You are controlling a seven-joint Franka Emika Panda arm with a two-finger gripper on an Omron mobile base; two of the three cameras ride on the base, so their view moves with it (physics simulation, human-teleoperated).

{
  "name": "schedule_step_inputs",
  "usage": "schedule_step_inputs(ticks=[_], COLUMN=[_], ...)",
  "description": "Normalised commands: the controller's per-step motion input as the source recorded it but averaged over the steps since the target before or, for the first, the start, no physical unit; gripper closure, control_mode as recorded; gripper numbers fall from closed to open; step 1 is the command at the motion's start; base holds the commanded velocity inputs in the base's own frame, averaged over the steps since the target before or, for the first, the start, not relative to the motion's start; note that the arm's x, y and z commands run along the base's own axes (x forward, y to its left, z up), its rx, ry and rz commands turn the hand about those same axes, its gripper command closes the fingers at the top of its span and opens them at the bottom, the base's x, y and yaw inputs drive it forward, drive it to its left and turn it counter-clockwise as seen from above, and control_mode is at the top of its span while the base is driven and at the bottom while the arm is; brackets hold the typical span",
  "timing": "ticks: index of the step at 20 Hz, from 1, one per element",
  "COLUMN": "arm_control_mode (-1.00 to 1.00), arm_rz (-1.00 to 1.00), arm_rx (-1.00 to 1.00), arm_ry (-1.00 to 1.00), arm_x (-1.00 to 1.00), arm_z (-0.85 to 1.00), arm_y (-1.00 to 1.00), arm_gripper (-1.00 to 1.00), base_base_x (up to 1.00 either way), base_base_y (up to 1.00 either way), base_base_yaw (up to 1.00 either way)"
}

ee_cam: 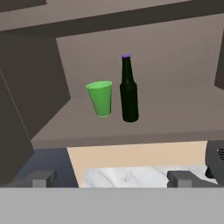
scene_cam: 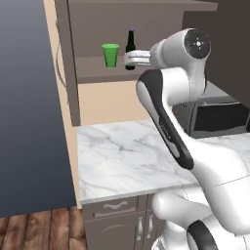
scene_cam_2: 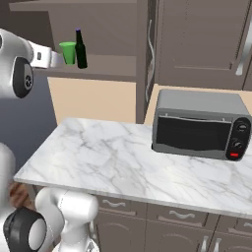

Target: Open the cabinet directly in front. Then move the beer and the cup to the dining counter with the candle on it.

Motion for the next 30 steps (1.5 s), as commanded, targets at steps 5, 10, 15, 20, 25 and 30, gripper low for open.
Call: schedule_step_inputs(ticks=[5,10,15,20,25,30], arm_control_mode=[-1.00,-1.00,-1.00,-1.00,-1.00,-1.00], arm_rz=[0.03,0.01,0.00,0.00,0.00,0.00], arm_rx=[0.00,0.00,0.00,0.00,0.00,0.00], arm_ry=[-0.01,0.00,0.00,-0.04,-0.03,0.00], arm_x=[0.40,0.62,0.57,0.46,0.25,0.20], arm_z=[0.00,0.02,0.09,0.16,0.21,0.07], arm_y=[-0.46,-0.21,-0.13,-0.02,0.21,0.04], arm_gripper=[-1.00,-1.00,-1.00,-1.00,-1.00,-1.00], base_base_x=[0.00,0.00,0.00,0.00,0.00,0.00], base_base_y=[0.00,0.00,0.00,0.00,0.00,0.00], base_base_yaw=[0.00,0.00,0.00,0.00,0.00,0.00])
